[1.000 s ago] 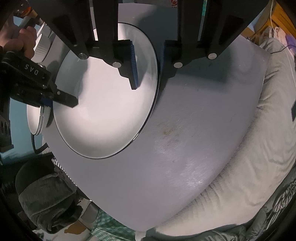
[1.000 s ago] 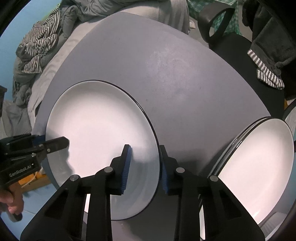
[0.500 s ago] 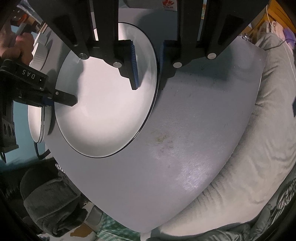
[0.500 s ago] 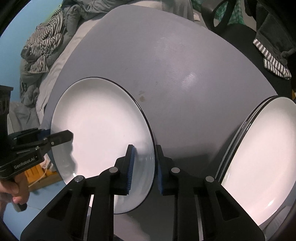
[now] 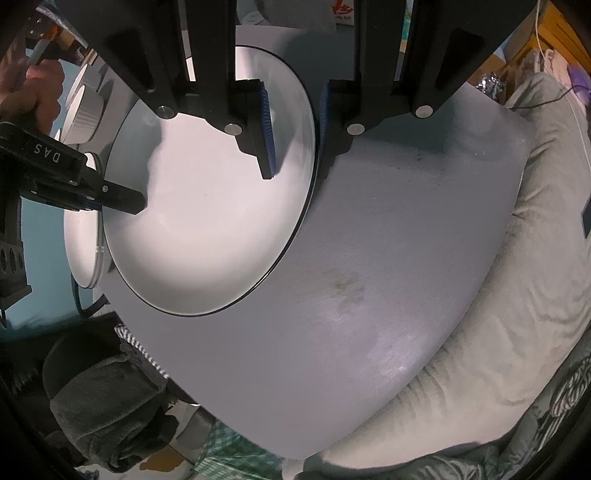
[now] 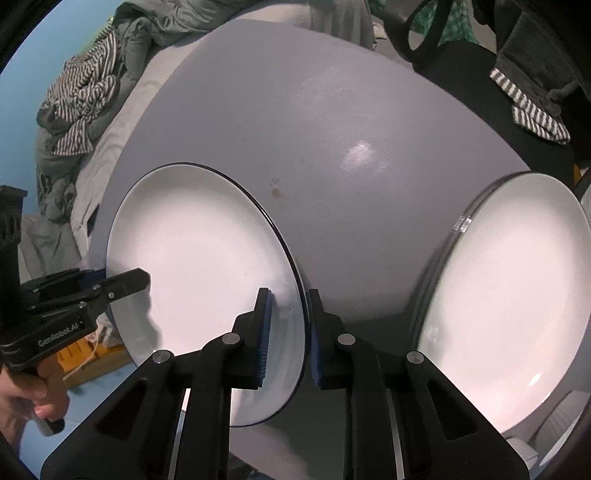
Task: Organize plates and bowls
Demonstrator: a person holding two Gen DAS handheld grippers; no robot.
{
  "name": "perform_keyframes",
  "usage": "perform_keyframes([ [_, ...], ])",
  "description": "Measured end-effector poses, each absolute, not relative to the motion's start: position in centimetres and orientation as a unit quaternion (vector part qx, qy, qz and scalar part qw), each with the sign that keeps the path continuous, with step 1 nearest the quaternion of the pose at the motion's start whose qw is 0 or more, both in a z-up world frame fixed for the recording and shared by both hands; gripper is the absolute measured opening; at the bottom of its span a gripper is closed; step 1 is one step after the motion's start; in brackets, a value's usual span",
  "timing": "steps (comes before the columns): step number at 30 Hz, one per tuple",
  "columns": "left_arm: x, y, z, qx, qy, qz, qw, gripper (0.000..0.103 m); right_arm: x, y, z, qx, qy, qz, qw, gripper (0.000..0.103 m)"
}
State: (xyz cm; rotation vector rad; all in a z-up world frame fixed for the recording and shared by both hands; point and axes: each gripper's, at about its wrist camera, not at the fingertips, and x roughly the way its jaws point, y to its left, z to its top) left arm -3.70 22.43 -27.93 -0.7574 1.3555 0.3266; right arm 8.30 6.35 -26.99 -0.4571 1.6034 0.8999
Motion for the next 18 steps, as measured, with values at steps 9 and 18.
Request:
perform_keyframes([
  [9, -1.3, 20.4, -25.2, -0.313, 0.606, 0.129, 0.72, 0.02, 9.7, 3.9, -24.6, -0.176, 0.681, 0.376, 0.603, 0.017],
  [18, 1.6, 18.0, -23.9, -0.291, 0.605, 0.101, 0.734, 0.02, 12.5, 0.0, -22.5, -0.148, 0.676, 0.355, 0.629, 0.017],
])
